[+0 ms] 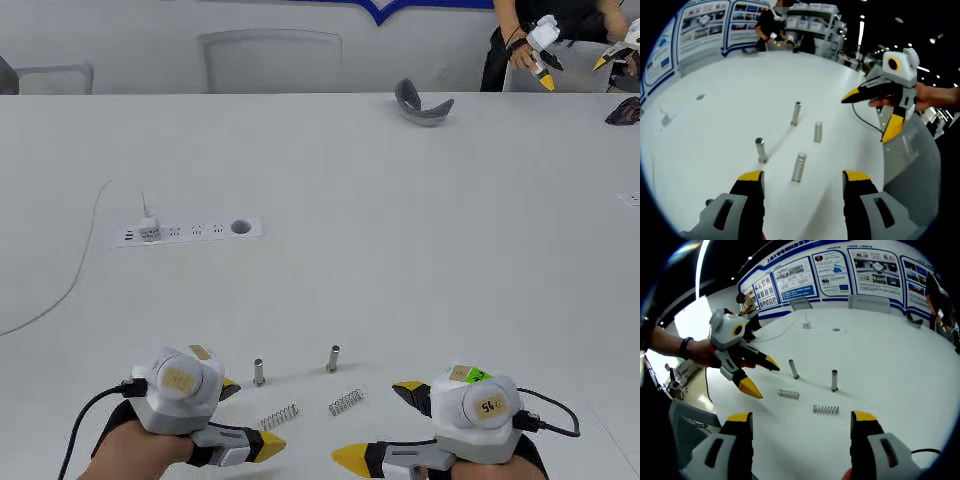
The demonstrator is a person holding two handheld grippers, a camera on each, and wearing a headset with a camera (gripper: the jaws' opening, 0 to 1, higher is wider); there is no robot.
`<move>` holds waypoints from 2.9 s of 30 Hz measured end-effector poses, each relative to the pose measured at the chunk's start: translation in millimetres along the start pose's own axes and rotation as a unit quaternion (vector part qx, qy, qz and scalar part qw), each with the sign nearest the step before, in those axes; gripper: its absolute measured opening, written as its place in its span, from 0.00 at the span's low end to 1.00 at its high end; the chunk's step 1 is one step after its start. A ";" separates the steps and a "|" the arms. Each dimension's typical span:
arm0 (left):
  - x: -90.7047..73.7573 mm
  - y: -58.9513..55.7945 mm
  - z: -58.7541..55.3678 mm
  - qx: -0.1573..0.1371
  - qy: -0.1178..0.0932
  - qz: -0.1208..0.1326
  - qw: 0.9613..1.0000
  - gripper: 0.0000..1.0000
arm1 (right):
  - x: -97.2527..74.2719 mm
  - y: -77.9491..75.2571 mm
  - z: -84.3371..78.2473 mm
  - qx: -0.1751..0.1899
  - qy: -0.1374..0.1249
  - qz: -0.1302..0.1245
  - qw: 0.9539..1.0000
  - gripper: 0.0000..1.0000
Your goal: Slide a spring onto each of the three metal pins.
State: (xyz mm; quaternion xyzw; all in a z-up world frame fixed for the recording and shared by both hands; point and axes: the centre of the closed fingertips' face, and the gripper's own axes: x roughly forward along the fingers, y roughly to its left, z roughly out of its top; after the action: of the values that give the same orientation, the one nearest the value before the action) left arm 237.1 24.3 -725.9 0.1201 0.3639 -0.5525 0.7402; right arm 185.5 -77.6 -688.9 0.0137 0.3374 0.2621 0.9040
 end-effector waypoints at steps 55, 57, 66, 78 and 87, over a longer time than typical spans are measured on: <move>33.3 12.8 -23.5 0.023 0.035 0.047 0.998 0.11 | 1.2 11.1 -6.9 0.005 0.010 0.013 1.000 0.80; 29.3 13.0 -24.4 0.022 0.034 0.050 0.998 0.11 | 0.9 10.6 -7.0 0.005 0.010 0.013 1.000 0.80; 9.9 13.6 -24.0 0.019 0.024 0.058 0.998 0.11 | 2.7 15.8 -5.7 0.007 0.009 0.024 1.000 0.78; -17.6 6.9 -15.6 0.026 0.004 0.055 0.998 0.11 | 9.0 28.2 0.5 -0.009 0.012 0.052 0.999 0.72; -36.3 -7.9 -9.0 0.050 -0.007 0.041 0.998 0.11 | 14.7 34.5 7.4 -0.004 0.008 0.076 0.997 0.64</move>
State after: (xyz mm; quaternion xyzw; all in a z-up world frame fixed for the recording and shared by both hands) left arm 221.8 53.2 -706.1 0.1683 0.3252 -0.5398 0.7580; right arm 183.4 -39.6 -685.1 0.0336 0.3417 0.3320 0.8786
